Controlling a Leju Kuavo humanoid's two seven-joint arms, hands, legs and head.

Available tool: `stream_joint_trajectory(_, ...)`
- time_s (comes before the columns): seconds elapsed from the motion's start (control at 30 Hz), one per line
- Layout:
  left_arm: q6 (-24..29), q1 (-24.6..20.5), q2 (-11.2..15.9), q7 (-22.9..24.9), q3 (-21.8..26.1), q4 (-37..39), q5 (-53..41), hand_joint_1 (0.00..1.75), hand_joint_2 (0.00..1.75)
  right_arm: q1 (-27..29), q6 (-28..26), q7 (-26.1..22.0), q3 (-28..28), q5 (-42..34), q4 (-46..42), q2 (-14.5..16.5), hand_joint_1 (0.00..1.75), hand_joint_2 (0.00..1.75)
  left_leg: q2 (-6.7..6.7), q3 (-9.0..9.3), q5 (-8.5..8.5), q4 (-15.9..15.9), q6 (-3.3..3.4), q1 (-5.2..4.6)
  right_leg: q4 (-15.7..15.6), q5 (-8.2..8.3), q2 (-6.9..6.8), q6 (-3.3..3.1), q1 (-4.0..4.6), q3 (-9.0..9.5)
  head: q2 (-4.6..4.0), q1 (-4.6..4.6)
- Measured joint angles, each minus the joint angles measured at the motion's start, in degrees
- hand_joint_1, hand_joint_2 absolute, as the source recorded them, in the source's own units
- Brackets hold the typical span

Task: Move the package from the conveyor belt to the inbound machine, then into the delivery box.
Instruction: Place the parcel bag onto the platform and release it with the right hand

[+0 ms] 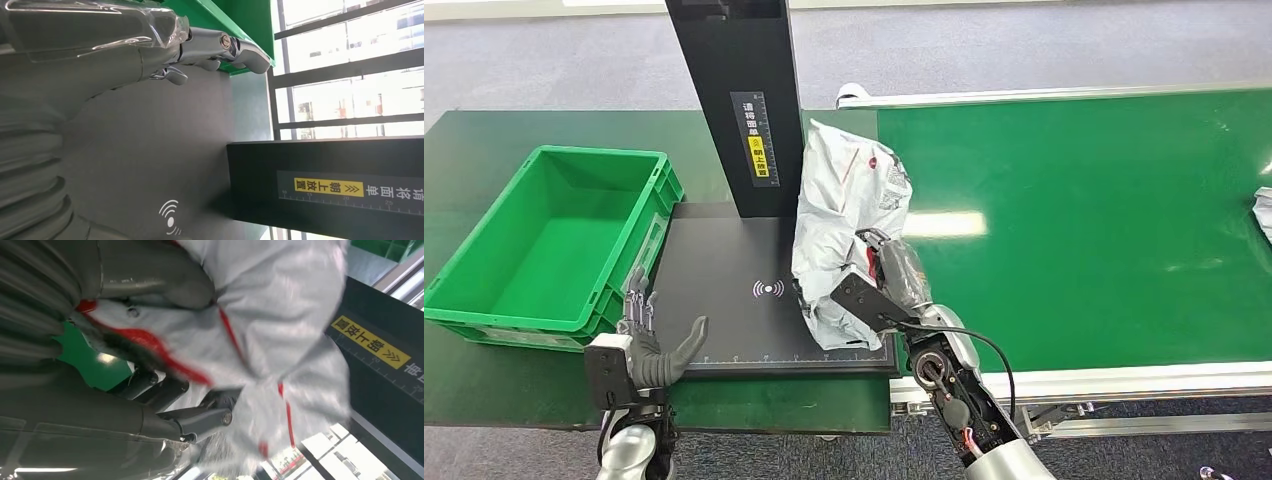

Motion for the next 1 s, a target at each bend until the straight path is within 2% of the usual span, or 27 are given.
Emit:
stream_joint_trajectory(0.23, -1.1, 0.8, -0.5, 0.9, 0.1, -0.8, -1.2, 0.0, 1.75, 1.3, 5.1, 4.4, 2.1, -3.5, -4.3, -1.4, 0.0, 1.75, 0.01, 0.0, -0.01, 0.0, -0.01, 0.0, 0.0, 0.0, 0.0, 0.0, 0.0, -0.02, 0.01, 0.01)
stream_joint_trajectory(0.4, -1.7, 0.8, -0.8, 1.2, -1.1, -1.4, -2.6, 0.0, 1.75, 2.3, 8.8, 5.0, 3.3, -4.2, -4.2, -2.3, 0.0, 1.75, 0.0, 0.0, -0.01, 0.0, -0.01, 0.0, 0.0, 0.0, 0.0, 0.0, 0.0, -0.01, 0.01, 0.01)
stream_joint_trajectory(0.87, -5.6, 0.7, -0.6, 2.1, -7.4, -3.8, -5.1, 0.0, 1.75, 3.9, 10.4, 2.8, 2.6, -8.4, -2.7, -4.2, 0.0, 1.75, 0.01, 0.0, -0.02, 0.0, -0.01, 0.0, 0.0, 0.0, 0.0, 0.0, 0.0, -0.02, 0.01, 0.01)
stream_joint_trajectory(1.0, -7.5, 0.7, 0.1, 3.2, -10.4, -5.5, -9.9, 0.0, 1.75, 4.8, 8.9, 2.1, 1.4, -9.4, -5.1, -4.8, 0.0, 1.75, 0.0, 0.0, -0.01, 0.0, 0.0, 0.0, 0.0, 0.0, -0.02, 0.0, -0.01, -0.03, 0.0, 0.01)
